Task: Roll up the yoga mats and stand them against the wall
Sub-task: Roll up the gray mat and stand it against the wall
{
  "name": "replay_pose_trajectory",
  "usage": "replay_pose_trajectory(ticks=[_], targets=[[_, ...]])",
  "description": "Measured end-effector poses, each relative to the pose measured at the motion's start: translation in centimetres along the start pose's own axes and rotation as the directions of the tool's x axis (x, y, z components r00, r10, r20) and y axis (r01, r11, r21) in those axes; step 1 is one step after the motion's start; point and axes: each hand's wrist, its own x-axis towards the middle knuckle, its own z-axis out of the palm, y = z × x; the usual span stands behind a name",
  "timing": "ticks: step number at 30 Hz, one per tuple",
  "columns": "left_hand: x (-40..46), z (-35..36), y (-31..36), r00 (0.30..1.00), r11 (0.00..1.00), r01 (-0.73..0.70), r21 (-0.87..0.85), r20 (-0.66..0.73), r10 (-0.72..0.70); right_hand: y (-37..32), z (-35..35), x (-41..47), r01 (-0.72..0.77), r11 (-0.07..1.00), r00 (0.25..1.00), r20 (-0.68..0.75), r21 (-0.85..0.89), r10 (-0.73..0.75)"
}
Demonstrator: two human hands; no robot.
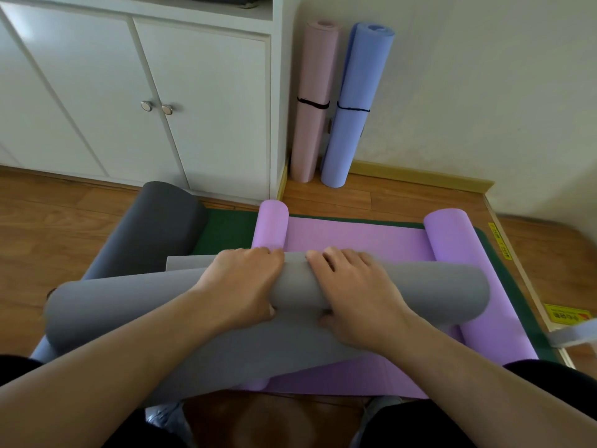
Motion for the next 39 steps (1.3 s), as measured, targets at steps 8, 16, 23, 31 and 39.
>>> replay_pose_trajectory(ticks=[8, 16, 23, 31, 39], targets=[[-0.4, 0.6, 0.3, 0.991, 0.996, -0.087, 0.029, -0.100, 0.090, 0.0, -0.9, 0.1, -0.030, 0.997, 0.998, 0.049, 0.078, 0.026], [-0.2, -0.4, 0.0, 1.000, 0.999, 0.007, 0.050, -0.016, -0.006, 0.1, -0.2, 0.3, -0.030, 0.999, 1.000, -0.002, 0.041, 0.030], [-0.9, -0.4, 0.2, 0.999, 0.999, -0.035, -0.029, -0.014, 0.035, -0.3, -0.7, 0.2, -0.017, 0.994, 0.998, 0.055, 0.107, 0.011], [-0.3, 0.4, 0.3, 0.999, 0.996, -0.043, 0.076, -0.021, 0.045, -0.3, -0.9, 0.0, -0.013, 0.990, 0.999, 0.031, 0.140, 0.008], [-0.3, -1.4, -0.4, 0.998, 0.998, -0.040, -0.053, 0.051, 0.043, -0.5, -1.1, 0.4, 0.007, 0.993, 0.999, 0.035, 0.115, -0.011]])
